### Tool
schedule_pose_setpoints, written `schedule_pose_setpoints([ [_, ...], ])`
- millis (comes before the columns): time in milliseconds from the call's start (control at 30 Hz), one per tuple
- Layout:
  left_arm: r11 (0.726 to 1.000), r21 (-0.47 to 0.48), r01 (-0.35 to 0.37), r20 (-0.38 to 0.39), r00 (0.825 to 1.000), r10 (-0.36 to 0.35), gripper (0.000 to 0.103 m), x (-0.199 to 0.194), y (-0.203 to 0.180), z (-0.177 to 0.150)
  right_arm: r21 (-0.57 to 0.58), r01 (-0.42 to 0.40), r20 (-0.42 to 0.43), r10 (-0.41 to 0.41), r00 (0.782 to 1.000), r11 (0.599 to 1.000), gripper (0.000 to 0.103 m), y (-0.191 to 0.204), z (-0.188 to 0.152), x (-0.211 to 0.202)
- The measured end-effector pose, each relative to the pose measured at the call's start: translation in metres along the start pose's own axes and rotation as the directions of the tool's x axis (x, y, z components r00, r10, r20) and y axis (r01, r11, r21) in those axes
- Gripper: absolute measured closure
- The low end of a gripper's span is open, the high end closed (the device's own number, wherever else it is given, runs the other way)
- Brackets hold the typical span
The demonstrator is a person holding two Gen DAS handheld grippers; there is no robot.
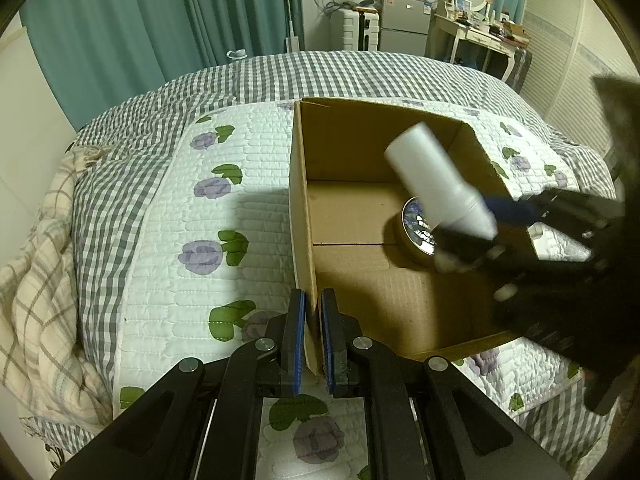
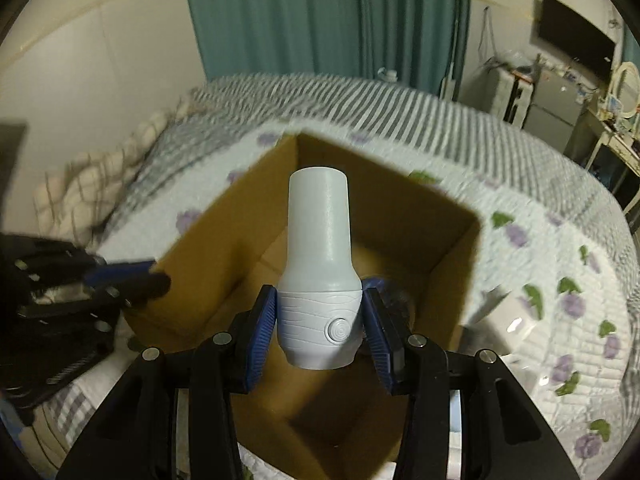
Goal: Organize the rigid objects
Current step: 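Carry the white device into the box and open the right tool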
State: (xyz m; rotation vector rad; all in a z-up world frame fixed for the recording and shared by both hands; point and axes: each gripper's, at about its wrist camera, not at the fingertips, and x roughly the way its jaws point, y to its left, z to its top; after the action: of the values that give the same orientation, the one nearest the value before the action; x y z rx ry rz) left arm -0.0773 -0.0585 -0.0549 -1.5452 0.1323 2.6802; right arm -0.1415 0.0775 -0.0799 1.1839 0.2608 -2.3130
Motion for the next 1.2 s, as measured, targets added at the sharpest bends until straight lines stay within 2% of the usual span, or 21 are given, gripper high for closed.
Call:
schedule_pose_setpoints([
  [200,1.000,0.004,0.006,0.001,1.000,-0.006,0.095,0.000,0.000,0.000,-0.020,0.008,-0.065,-0.009,0.998,1.000,0.060,0.002,-0.015,0.023],
  [567,1.000,0.005,0.018,-0.003,1.000,-0.018,0.095,0.000,-0.002,-0.001,-0.035,0.024,-0.131,-0.028,0.991,0.999,0.060,0.002,-0.031,0.035],
  [800,1.000,0.002,0.013,-0.004,1.000,-0.013,0.095,0.001,-0.002,-0.001,-0.011,0.017,-0.119,-0.018,0.993,1.000,0.059,-0.002,-0.031,0.032],
  [833,1.000,0.002,0.008,-0.006,1.000,-0.008,0.095,0.001,-0.001,-0.001,0.000,0.013,-0.115,-0.013,0.993,1.000,0.052,-0.004,-0.030,0.031],
  [867,1.000,0.001,0.005,-0.007,1.000,-0.005,0.095,0.002,-0.001,-0.001,0.010,0.017,-0.102,-0.016,0.995,1.000,0.032,-0.005,-0.029,0.028],
  [900,1.000,0.000,0.004,-0.008,1.000,-0.004,0.095,0.002,0.000,-0.001,0.018,0.020,-0.089,-0.019,0.996,1.000,0.024,-0.006,-0.028,0.025],
  [933,1.000,-0.003,0.002,-0.010,1.000,-0.002,0.095,0.002,0.001,-0.001,0.038,0.017,-0.057,-0.015,0.998,0.999,0.021,-0.010,-0.027,0.017],
  [1033,1.000,-0.006,0.005,-0.011,1.000,-0.005,0.095,0.002,0.001,-0.001,0.075,-0.003,-0.007,0.003,1.000,0.997,0.021,-0.020,-0.021,-0.004],
  [1200,1.000,-0.002,0.003,-0.011,1.000,-0.003,0.095,0.002,0.001,-0.001,0.095,0.060,0.084,-0.068,0.994,0.994,0.019,-0.045,-0.011,-0.051],
])
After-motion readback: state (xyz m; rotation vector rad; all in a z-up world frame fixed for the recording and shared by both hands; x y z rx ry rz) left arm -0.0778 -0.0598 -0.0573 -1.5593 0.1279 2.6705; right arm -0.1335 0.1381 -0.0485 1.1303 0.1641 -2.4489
